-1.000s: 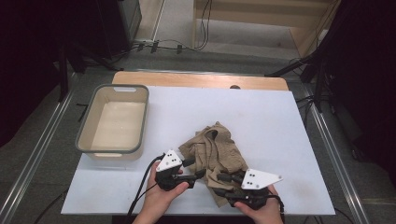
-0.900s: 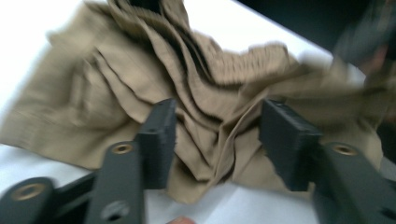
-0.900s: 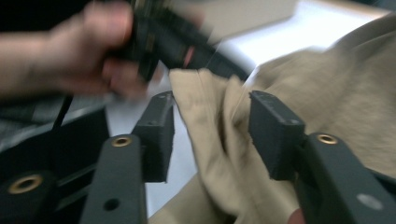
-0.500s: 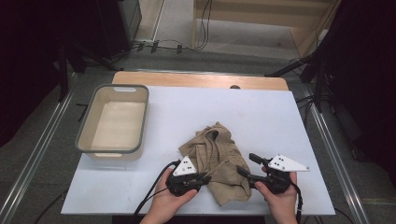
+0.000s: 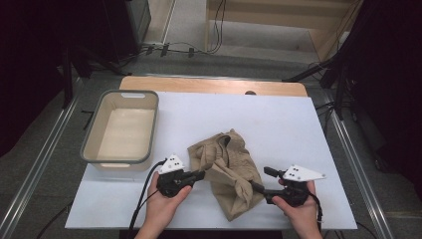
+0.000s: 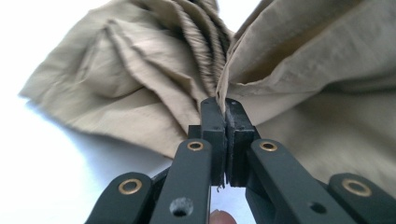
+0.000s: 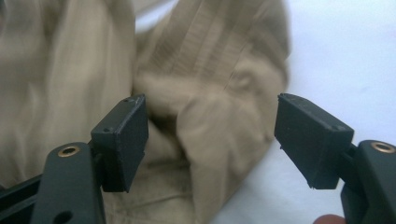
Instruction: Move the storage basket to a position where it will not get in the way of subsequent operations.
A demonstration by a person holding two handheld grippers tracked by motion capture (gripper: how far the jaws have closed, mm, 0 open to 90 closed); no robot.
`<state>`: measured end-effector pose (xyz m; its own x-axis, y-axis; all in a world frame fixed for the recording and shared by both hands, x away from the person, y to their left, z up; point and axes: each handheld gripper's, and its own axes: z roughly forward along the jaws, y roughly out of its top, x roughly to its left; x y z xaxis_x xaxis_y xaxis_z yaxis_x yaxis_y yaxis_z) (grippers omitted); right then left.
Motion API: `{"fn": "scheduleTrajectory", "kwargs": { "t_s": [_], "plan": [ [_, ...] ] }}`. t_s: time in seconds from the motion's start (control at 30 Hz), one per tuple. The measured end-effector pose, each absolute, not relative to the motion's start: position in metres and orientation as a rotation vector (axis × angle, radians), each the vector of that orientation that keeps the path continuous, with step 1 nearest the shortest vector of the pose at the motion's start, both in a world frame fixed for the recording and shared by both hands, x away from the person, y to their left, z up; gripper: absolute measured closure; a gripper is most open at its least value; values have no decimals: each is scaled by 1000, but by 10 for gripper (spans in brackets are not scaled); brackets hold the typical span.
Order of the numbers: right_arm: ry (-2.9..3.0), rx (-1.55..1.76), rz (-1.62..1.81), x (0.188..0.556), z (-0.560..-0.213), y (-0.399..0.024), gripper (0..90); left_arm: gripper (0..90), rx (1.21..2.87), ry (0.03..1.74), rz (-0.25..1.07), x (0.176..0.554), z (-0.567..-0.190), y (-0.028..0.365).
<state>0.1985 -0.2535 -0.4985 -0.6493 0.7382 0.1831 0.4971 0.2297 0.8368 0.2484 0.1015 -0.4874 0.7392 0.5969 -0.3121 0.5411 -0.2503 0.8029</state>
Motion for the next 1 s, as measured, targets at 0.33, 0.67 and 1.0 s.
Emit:
{"fn": "scheduleTrajectory", "kwargs": {
  "t_s": [0.33, 0.67, 1.0],
  "plan": [
    [2141, 1307, 1313, 205, -494, -278, 852, 885, 1881, 912, 90, 253, -481, 124],
    [1871, 1473, 1392, 206, -490, -331, 855, 888, 1936, 874, 83, 223, -473, 148],
    [1802, 1483, 1457, 207, -491, -345, 856, 654, 2047, 787, 51, 193, -481, 157]
  ]
}}
